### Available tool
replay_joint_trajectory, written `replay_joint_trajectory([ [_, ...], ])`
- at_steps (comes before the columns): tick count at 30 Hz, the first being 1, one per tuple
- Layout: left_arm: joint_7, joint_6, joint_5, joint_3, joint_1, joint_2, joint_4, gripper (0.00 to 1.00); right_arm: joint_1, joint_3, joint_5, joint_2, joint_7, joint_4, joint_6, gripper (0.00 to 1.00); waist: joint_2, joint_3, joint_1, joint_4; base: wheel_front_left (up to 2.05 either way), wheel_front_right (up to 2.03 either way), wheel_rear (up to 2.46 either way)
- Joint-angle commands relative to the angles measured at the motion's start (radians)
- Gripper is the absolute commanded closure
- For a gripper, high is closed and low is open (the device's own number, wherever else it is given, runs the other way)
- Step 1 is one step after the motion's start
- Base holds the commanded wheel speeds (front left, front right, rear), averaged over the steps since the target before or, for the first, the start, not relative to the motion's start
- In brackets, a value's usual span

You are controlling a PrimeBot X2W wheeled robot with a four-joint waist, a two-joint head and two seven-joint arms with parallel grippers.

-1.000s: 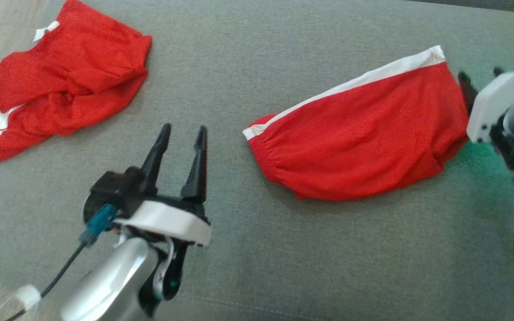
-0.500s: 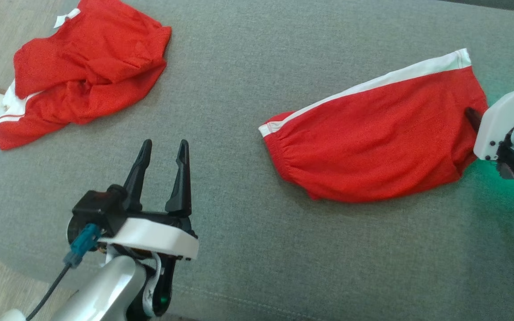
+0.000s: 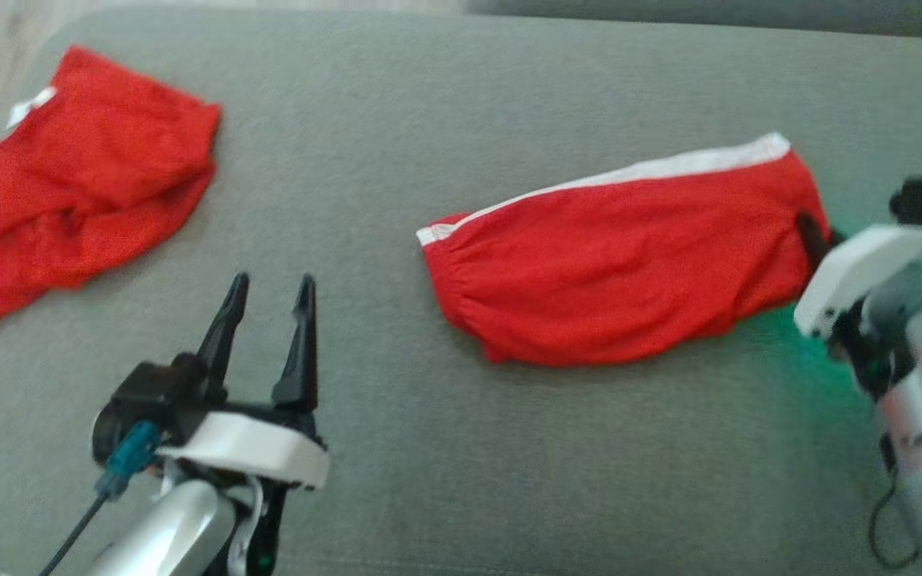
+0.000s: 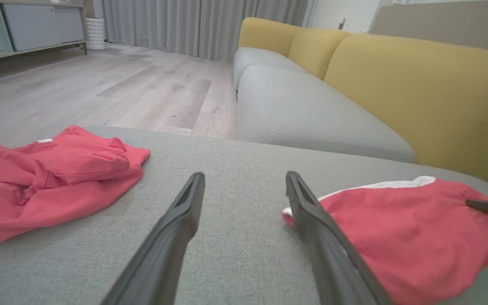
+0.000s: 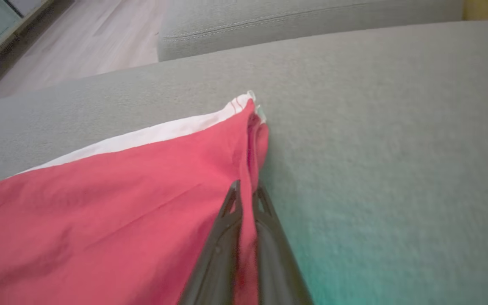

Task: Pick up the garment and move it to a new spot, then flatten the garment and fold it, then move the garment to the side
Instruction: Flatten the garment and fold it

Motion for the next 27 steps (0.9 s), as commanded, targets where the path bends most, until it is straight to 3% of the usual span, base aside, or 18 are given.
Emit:
replay_joint_trajectory([
  [1, -0.009, 0.006, 0.002, 0.044, -0.013, 0.044, -0.023, 0.00, 0.029, -0.003, -0.002, 0.005, -0.031, -0.040, 0.007, 1.00, -0.0001, -0.047, 0.0000, -0.069, 0.00, 0.00, 0.00],
  [7, -0.019, 0.028, -0.001, 0.057, 0.029, 0.068, -0.035, 0.00, 0.154, -0.061, -0.046, 0.048, -0.091, -0.120, 0.007, 1.00, -0.0001, -0.080, 0.0000, -0.149, 0.00, 0.00, 0.00],
  [12, -0.026, 0.038, -0.006, 0.060, 0.052, 0.068, -0.045, 0.00, 0.213, -0.126, -0.088, 0.076, -0.085, -0.181, 0.007, 1.00, -0.0001, -0.081, 0.0000, -0.169, 0.00, 0.00, 0.00],
  [21, -0.033, 0.039, -0.007, 0.053, 0.050, 0.048, -0.037, 0.00, 0.185, -0.192, -0.179, 0.103, -0.039, -0.244, 0.007, 1.00, -0.0001, -0.069, 0.0000, -0.117, 0.00, 0.00, 0.00],
  [27, -0.041, 0.032, -0.010, 0.045, 0.044, 0.025, -0.018, 0.00, 0.082, -0.108, -0.210, 0.152, 0.003, -0.295, 0.007, 1.00, -0.0001, -0.089, 0.0000, -0.076, 0.00, 0.00, 0.00],
])
